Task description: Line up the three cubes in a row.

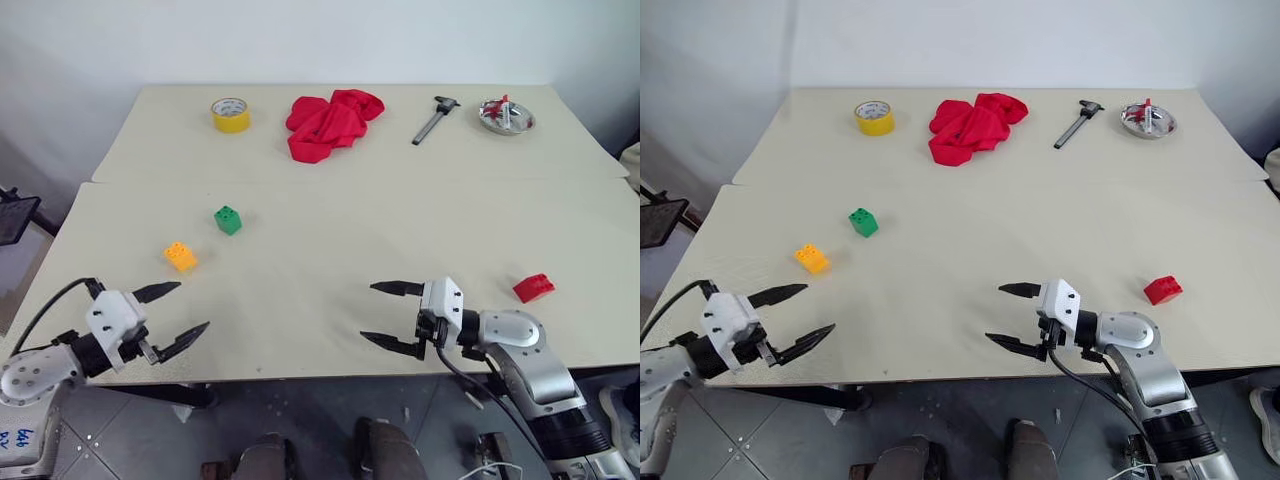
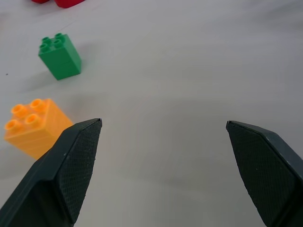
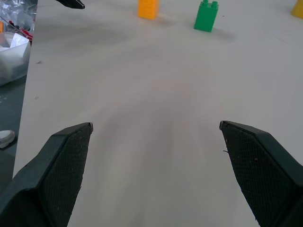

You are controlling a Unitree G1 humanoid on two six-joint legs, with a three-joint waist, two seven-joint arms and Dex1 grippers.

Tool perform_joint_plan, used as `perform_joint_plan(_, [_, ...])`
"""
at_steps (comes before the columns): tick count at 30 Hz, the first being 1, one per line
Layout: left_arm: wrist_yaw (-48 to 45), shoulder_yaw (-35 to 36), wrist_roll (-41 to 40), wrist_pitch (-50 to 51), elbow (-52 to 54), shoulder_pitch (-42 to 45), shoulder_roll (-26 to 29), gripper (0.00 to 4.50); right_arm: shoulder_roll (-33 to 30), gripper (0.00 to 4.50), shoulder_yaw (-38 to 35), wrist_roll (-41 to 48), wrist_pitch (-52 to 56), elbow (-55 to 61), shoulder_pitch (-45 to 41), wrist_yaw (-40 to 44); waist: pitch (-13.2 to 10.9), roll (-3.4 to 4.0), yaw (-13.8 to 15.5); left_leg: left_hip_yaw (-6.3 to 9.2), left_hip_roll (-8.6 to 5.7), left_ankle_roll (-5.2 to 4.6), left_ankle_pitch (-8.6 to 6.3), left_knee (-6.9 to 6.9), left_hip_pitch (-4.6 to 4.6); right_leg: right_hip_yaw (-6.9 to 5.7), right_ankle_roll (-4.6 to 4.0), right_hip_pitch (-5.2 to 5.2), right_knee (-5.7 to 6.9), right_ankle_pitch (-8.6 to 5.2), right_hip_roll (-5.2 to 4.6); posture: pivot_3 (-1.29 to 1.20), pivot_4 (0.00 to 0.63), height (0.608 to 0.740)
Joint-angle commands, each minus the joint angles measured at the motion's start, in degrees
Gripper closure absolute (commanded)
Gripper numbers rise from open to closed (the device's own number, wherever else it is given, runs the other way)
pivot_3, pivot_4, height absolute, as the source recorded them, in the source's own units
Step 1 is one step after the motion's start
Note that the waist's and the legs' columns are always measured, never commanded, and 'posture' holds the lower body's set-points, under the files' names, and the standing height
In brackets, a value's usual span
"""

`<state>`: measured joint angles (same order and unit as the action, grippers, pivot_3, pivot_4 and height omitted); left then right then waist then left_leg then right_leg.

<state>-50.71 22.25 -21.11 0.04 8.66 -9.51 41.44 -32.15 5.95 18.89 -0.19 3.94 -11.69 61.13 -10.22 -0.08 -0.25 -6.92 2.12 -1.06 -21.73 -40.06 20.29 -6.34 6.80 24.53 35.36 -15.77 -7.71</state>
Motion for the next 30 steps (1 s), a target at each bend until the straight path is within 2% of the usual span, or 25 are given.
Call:
perform_joint_plan(1, [0.8, -0.2, -0.3, 0.4, 1.0, 0.9, 0.0, 0.02, 0.2, 0.0, -1.1, 0.2, -0.9, 1.2, 0.0, -0.6, 0.0, 0.0, 0.0, 0.0, 0.0, 0.0, 0.0, 0.0, 0.0, -0.01, 0.0, 0.0, 0.0, 0.0, 0.0, 0.0, 0.15, 0.74])
perform_joint_plan(4, [-0.1, -1.7, -0.8, -0.9, 1.4, 1.9, -1.0, 0.02, -0.2, 0.0, -2.1, 0.7, -0.7, 2.6, 0.7, -1.5, 0.0, 0.0, 0.1, -0.01, 0.0, 0.0, 0.0, -0.01, 0.0, -0.01, 0.0, 0.0, 0.01, 0.0, 0.01, 0.0, 0.15, 0.74])
perform_joint_plan(7, [-3.7, -4.6, 1.0, -5.7, 1.6, 2.8, -0.6, 0.02, -2.3, 0.0, -6.6, 3.6, 2.4, 6.0, 1.9, -3.3, 0.0, 0.0, 0.2, 0.0, -0.03, 0.0, 0.0, -0.02, 0.01, -0.01, 0.0, -0.01, 0.02, 0.0, -0.03, 0.0, 0.15, 0.74])
perform_joint_plan(13, [-4.8, -12.6, -5.6, 6.2, 4.9, 12.3, -2.6, 0.02, -8.4, 0.0, -25.6, 8.8, 10.0, 15.2, 11.9, -10.7, 0.1, -0.09, 1.7, 0.05, -0.16, -0.04, -0.02, -0.06, 0.04, -0.04, 0.07, -0.04, -0.01, 0.04, -0.07, 0.0, 0.15, 0.74])
perform_joint_plan(17, [-6.8, -20.3, -4.5, 9.5, 3.7, 19.4, -4.7, 0.02, -4.4, 0.0, -42.2, 9.3, 11.9, 18.4, 25.4, -18.4, 0.1, -0.12, 2.0, 0.03, -0.29, -0.01, -0.02, 0.0, 0.0, -0.04, 0.07, -0.06, -0.01, 0.04, 0.08, 0.0, 0.15, 0.74])
perform_joint_plan(21, [-7.3, -24.8, -2.7, 9.4, 1.1, 24.0, -7.6, 0.02, 2.8, 0.0, -51.9, 7.6, 8.5, 17.1, 37.8, -22.3, 0.1, -0.04, 1.8, -0.04, -0.33, -0.01, -0.02, 0.02, 0.03, 0.01, 0.07, -0.11, -0.19, 0.04, 0.12, 0.0, 0.15, 0.74])
perform_joint_plan(23, [-8.0, -26.0, -2.6, 9.8, 0.1, 25.6, -8.3, 0.02, 5.9, 0.0, -54.5, 7.8, 7.5, 15.4, 42.1, -23.3, 0.1, -0.03, 1.6, -0.04, -0.34, -0.02, -0.01, 0.04, 0.01, 0.02, 0.07, -0.2, -0.34, 0.04, 0.18, 0.0, 0.15, 0.74])
perform_joint_plan(25, [-8.4, -26.3, -2.5, 9.5, -1.2, 26.7, -8.6, 0.02, 6.9, 0.0, -54.7, 9.1, 8.5, 15.5, 42.6, -24.7, 0.2, 0.02, 1.0, -0.09, -0.32, -0.03, -0.02, 0.05, -0.07, 0.09, 0.07, -0.24, -0.37, 0.04, 0.18, 0.0, 0.15, 0.74])
perform_joint_plan(30, [-10.6, -26.3, -3.7, 9.6, -3.4, 29.0, -9.4, 0.02, 2.0, 0.0, -51.2, 12.9, 18.2, 21.2, 37.0, -28.8, 0.2, 0.06, -1.1, -0.25, -0.25, -0.11, -0.01, 0.01, -0.2, 0.34, 0.0, -0.24, -0.33, 0.08, 0.13, 0.0, 0.15, 0.74])
